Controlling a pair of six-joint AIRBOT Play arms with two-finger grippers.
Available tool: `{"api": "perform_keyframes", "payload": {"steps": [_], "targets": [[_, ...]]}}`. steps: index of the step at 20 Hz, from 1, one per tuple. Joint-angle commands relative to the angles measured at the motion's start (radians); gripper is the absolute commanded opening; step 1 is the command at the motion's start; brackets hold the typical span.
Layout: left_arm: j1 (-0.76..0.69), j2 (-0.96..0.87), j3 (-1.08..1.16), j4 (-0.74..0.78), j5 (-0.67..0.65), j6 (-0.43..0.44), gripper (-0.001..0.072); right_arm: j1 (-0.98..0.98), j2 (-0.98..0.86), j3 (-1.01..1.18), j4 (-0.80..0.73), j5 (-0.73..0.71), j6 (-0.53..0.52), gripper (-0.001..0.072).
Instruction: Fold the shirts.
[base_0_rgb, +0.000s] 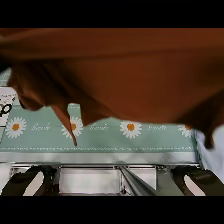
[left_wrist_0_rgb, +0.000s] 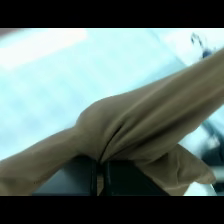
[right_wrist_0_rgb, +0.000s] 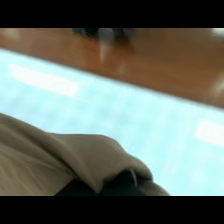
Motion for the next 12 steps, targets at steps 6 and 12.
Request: {"api": "perform_keyframes", "payload": {"steps": [6,12], "targets": [[-0.005,0.051,-0.8,0.012,0.171,0.081,0.0025,0.0,0.08,-0.745,0.028,-0.223,0.016,0.0028],[-0.023,-0.32,-0.917,0.011,0.707,0.191,0.0026,0.0,-0.34,-0.823,0.026,-0.566,-0.022,0.0028]]}}
